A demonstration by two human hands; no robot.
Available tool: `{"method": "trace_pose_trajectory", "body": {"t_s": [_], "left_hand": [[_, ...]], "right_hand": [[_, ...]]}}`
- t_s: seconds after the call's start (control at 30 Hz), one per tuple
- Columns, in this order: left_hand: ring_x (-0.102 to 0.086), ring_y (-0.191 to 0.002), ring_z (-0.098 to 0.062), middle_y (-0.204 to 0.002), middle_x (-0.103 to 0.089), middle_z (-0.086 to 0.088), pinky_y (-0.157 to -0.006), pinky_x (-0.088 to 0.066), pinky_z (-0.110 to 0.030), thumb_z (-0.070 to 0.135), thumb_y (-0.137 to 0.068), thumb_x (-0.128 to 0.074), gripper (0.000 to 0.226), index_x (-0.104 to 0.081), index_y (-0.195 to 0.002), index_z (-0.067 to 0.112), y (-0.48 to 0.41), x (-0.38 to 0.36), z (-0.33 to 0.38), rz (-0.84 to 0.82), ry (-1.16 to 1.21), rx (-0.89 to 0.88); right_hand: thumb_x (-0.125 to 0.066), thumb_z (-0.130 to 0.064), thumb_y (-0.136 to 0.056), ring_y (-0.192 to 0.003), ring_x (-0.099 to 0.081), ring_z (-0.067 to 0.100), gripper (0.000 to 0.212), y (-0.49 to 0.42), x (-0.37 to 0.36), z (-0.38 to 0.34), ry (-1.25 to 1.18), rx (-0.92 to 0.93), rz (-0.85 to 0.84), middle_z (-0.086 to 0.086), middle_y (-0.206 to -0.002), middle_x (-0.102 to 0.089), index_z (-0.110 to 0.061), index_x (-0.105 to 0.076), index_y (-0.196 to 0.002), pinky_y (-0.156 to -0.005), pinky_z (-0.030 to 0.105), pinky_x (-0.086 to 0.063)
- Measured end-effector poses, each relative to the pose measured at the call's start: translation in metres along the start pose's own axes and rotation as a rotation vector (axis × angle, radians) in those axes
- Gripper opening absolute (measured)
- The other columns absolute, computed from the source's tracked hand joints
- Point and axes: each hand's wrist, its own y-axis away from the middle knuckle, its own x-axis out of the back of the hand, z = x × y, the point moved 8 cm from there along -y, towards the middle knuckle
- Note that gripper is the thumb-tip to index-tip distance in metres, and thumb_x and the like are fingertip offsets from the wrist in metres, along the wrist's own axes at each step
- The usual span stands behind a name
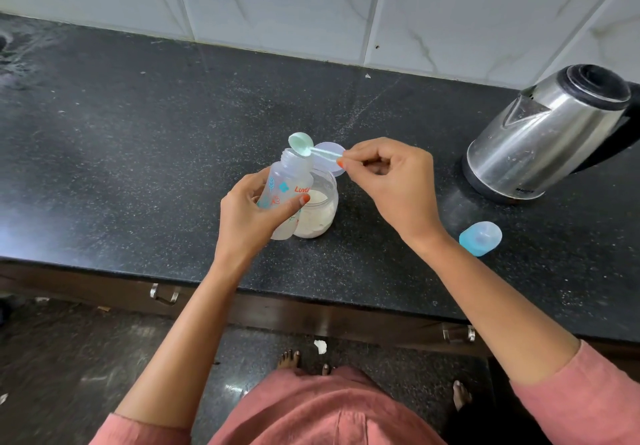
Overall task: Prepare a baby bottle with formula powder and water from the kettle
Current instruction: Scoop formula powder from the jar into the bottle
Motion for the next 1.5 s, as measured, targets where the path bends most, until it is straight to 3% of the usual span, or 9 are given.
{"method": "trace_pose_trajectory", "body": {"t_s": [0.13, 0.33, 0.53, 1.03, 1.13, 1.23, 1.33, 1.43, 1.5], "left_hand": [[-0.061, -0.100, -0.010, -0.107, -0.065, 0.007, -0.086, -0.052, -0.033, 0.033, -0.066, -0.080, 0.053, -0.061, -0.115, 0.029, -0.001, -0.001, -0.001, 0.003, -0.002, 0.012], [-0.061, -0.098, -0.008, -0.105, -0.065, 0.007, -0.086, -0.053, -0.035, 0.031, -0.066, -0.081, 0.050, -0.060, -0.112, 0.032, -0.001, -0.001, 0.001, 0.009, -0.005, 0.014], [-0.062, -0.098, -0.010, -0.105, -0.066, 0.005, -0.087, -0.052, -0.038, 0.031, -0.067, -0.081, 0.048, -0.059, -0.108, 0.038, -0.002, -0.001, 0.003, 0.002, -0.007, 0.003], [-0.061, -0.095, -0.008, -0.099, -0.063, 0.010, -0.085, -0.052, -0.034, 0.030, -0.066, -0.081, 0.046, -0.056, -0.103, 0.042, -0.001, 0.000, 0.006, 0.011, -0.003, -0.017], [-0.060, -0.096, -0.008, -0.098, -0.062, 0.012, -0.086, -0.051, -0.033, 0.030, -0.066, -0.081, 0.046, -0.055, -0.102, 0.044, -0.001, 0.000, 0.008, 0.007, -0.011, -0.030], [-0.059, -0.097, -0.005, -0.099, -0.061, 0.016, -0.086, -0.051, -0.031, 0.029, -0.067, -0.081, 0.047, -0.052, -0.096, 0.051, 0.000, 0.000, 0.007, -0.004, -0.005, -0.036], [-0.059, -0.099, -0.001, -0.104, -0.062, 0.015, -0.087, -0.050, -0.028, 0.029, -0.066, -0.081, 0.047, -0.053, -0.098, 0.050, 0.003, 0.000, 0.003, -0.004, 0.008, -0.028], [-0.060, -0.101, -0.007, -0.110, -0.064, 0.009, -0.088, -0.051, -0.031, 0.028, -0.066, -0.081, 0.047, -0.056, -0.102, 0.045, 0.004, 0.002, -0.006, 0.001, 0.028, -0.007], [-0.060, -0.103, -0.007, -0.112, -0.064, 0.008, -0.088, -0.050, -0.030, 0.028, -0.066, -0.081, 0.047, -0.058, -0.105, 0.041, 0.006, 0.004, -0.011, 0.007, 0.037, 0.010]], "right_hand": [[-0.070, -0.003, -0.076, -0.062, -0.062, -0.006, 0.010, -0.004, 0.007, 0.006, -0.029, -0.074, 0.021, -0.013, -0.076, -0.064, -0.010, -0.070, -0.083, -0.061, 0.008, -0.048], [-0.066, 0.000, -0.077, -0.073, -0.059, 0.011, 0.005, 0.007, -0.004, -0.014, 0.202, 0.293, -0.064, 0.005, -0.078, -0.067, 0.002, -0.066, -0.072, -0.064, 0.020, -0.050], [-0.066, 0.002, -0.077, -0.068, -0.061, 0.023, 0.009, 0.013, -0.008, -0.020, 0.346, 0.449, -0.034, 0.013, -0.072, -0.066, 0.003, -0.063, -0.069, -0.067, 0.027, -0.049], [-0.065, 0.001, -0.078, -0.066, -0.062, 0.027, 0.008, 0.016, -0.009, -0.025, 0.404, 0.534, -0.027, 0.013, -0.073, -0.067, 0.003, -0.064, -0.070, -0.067, 0.029, -0.049], [-0.067, 0.001, -0.077, -0.068, -0.061, 0.017, 0.006, 0.013, -0.007, -0.017, 0.285, 0.397, -0.040, 0.010, -0.073, -0.067, 0.001, -0.066, -0.071, -0.065, 0.024, -0.050], [-0.068, -0.001, -0.077, -0.066, -0.062, 0.001, 0.008, 0.001, 0.006, 0.007, -0.007, -0.011, 0.017, -0.006, -0.073, -0.066, -0.008, -0.070, -0.080, -0.062, 0.011, -0.048], [-0.068, -0.002, -0.078, -0.056, -0.060, 0.000, 0.007, -0.007, 0.009, 0.029, -0.160, -0.286, 0.027, -0.006, -0.069, -0.066, -0.009, -0.069, -0.080, -0.061, 0.012, -0.050], [-0.067, -0.002, -0.079, -0.056, -0.059, 0.003, 0.006, -0.006, 0.004, 0.046, -0.174, -0.423, -0.010, 0.002, -0.068, -0.067, -0.007, -0.069, -0.079, -0.063, 0.015, -0.053], [-0.066, -0.005, -0.079, -0.056, -0.059, 0.002, 0.006, -0.006, 0.001, 0.052, -0.060, -0.417, -0.039, 0.001, -0.068, -0.067, -0.008, -0.070, -0.081, -0.067, 0.018, -0.053]]}}
